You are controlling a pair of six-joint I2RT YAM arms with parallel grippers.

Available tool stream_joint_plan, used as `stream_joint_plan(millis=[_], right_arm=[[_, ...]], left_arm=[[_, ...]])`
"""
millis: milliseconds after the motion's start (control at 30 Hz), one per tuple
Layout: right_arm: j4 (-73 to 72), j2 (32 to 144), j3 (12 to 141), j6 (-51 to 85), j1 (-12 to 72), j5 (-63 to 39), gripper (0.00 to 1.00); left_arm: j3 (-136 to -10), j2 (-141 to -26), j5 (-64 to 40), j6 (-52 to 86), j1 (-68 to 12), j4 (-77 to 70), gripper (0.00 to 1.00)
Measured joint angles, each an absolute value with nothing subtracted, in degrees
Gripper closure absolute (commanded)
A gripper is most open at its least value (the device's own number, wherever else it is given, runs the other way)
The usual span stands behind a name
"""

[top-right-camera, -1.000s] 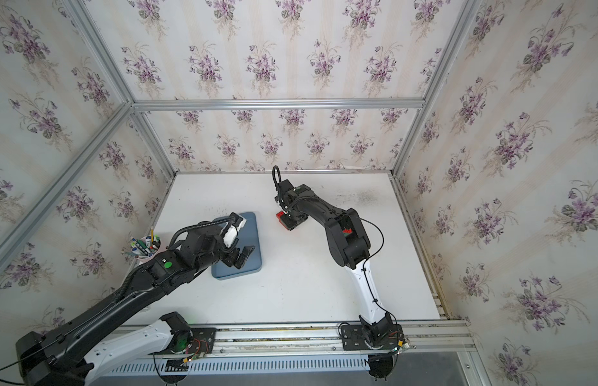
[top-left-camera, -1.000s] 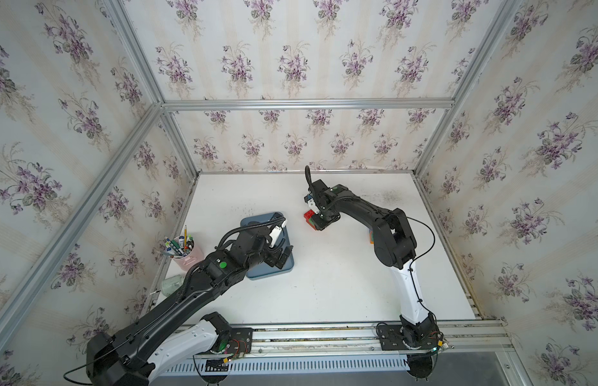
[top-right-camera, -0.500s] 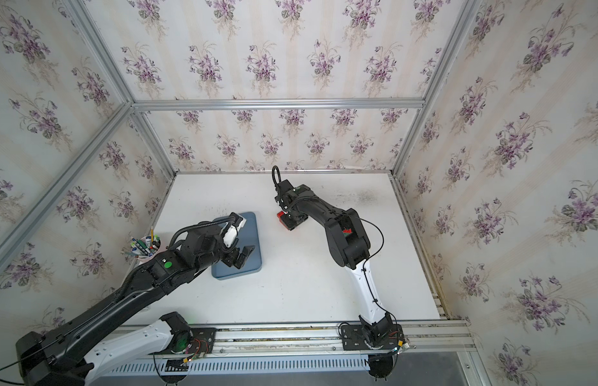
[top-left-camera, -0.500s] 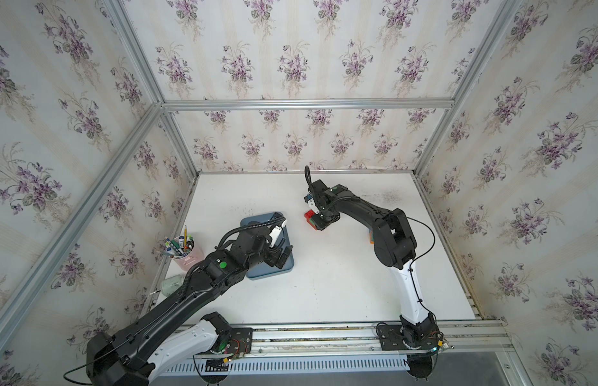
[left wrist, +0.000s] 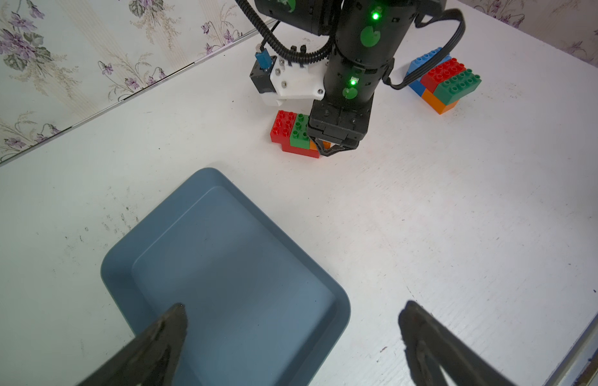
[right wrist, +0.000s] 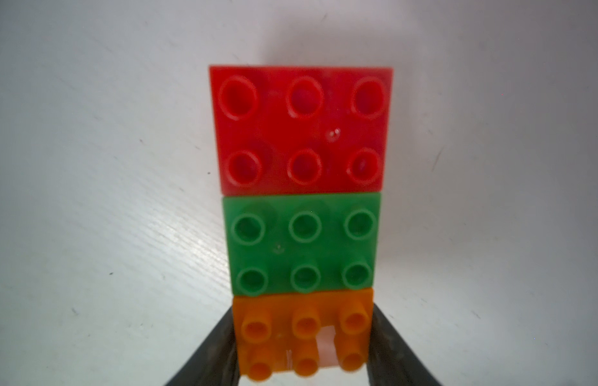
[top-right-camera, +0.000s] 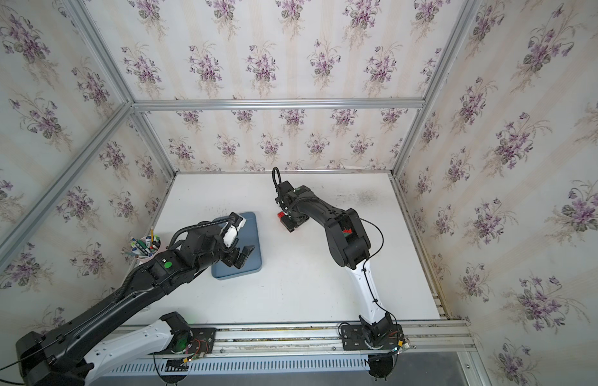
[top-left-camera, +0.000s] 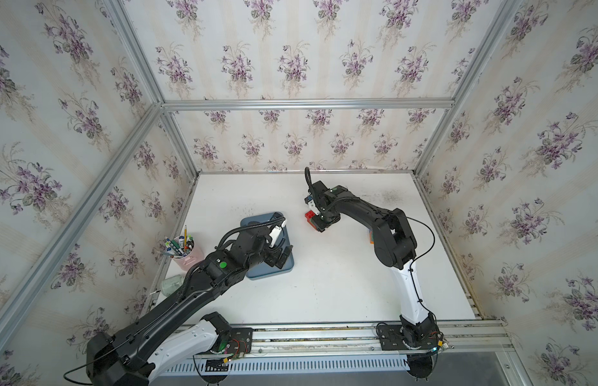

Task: Assemble a rectangle with lego
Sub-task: Assemble the lego brick with the lego brick, then reset both arms

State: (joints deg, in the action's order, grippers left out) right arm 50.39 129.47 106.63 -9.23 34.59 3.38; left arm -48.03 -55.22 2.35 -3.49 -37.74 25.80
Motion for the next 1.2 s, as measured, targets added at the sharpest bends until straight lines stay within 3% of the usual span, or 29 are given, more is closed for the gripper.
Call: stream_joint_plan(millis=[200, 233, 267, 300, 567, 767, 1000, 1200], right_arm=[[50.3, 128.4, 106.0, -9.4, 34.6, 3.3, 0.36], [50.3, 128.0, 106.0, -9.4, 34.6, 3.3, 0.27], [50.2, 127.6, 106.0, -9.4, 34.6, 3.3, 0.02], [50.1, 127.3, 106.0, -9.5, 34.6, 3.3, 0.0], [50.0, 124.7, 105.4, -10.3, 34.1, 3.5, 0.0], [47.5, 116.1, 102.6, -10.2, 32.9, 3.4, 0.0], [33.1, 92.1, 85.0, -5.8, 26.3, 1.7, 0.0], [13.9, 67.1, 60.0, -3.2, 24.3, 7.5, 0.02]], left_arm=[[-48.0, -55.3, 2.3, -3.6, -37.7, 25.8, 0.0], [-48.0, -55.3, 2.3, -3.6, -37.7, 25.8, 0.0], [-48.0, -55.3, 2.3, -3.6, -37.7, 25.8, 0.0], [-48.0, -55.3, 2.3, -3.6, -37.7, 25.8, 0.0], [-48.0, -55.2, 2.3, -3.6, -37.7, 25.8, 0.0], [-47.1, -53.2, 5.2, -3.3, -37.7, 25.1, 0.0], [-43.9, -47.1, 15.6, -1.3, -34.0, 19.0, 0.0], [-43.5, -49.0, 22.1, -0.4, -23.4, 17.4, 0.0]])
